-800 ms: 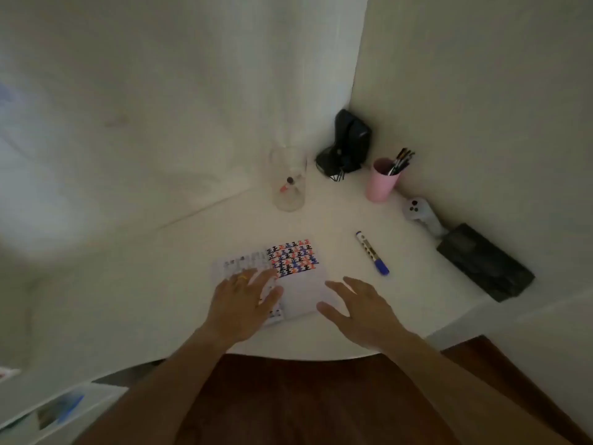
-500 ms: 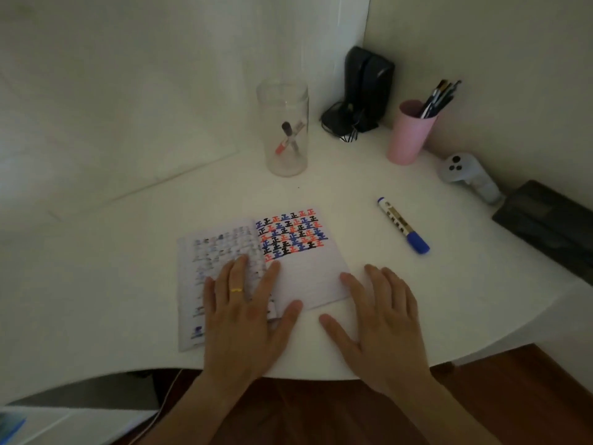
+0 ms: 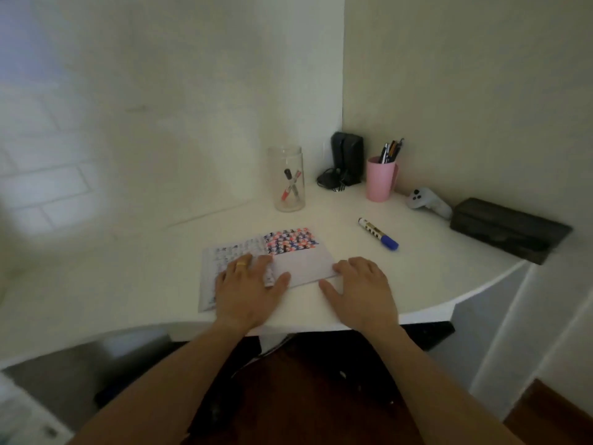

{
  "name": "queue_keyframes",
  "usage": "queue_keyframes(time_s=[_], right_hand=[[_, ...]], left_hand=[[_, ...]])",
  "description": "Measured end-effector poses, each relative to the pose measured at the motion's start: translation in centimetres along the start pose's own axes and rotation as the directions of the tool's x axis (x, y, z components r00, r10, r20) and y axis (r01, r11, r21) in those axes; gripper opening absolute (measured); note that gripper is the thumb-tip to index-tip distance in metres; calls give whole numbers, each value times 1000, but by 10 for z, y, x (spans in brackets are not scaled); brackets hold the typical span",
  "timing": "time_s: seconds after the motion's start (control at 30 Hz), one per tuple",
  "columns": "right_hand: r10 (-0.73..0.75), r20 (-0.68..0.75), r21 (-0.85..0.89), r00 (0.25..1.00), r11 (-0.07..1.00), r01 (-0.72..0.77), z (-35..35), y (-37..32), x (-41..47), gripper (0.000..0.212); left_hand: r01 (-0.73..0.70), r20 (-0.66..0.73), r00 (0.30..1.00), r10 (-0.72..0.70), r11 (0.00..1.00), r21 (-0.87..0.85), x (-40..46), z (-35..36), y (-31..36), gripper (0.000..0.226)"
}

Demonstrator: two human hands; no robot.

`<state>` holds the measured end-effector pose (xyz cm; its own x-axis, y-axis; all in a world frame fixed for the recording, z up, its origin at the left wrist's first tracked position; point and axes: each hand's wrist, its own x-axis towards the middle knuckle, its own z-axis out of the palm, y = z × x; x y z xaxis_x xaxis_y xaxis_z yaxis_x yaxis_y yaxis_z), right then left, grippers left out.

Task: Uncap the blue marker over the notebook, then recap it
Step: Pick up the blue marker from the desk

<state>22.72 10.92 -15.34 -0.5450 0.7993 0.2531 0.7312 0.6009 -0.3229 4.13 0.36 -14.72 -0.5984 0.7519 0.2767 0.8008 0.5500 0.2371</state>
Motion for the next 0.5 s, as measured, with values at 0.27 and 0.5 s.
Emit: queue_keyframes(time_s=[0.27,0.5], right_hand=[[28,-112,43,993,999,-23,-10,-7,-14,26],[-35,-95,-97,995,995,26,-22,13,50,36]], left_hand=[[61,-104,992,-64,998,-31,-17,-18,2,59],[72,-12,997,-73,994,-78,3,0,-9,91]])
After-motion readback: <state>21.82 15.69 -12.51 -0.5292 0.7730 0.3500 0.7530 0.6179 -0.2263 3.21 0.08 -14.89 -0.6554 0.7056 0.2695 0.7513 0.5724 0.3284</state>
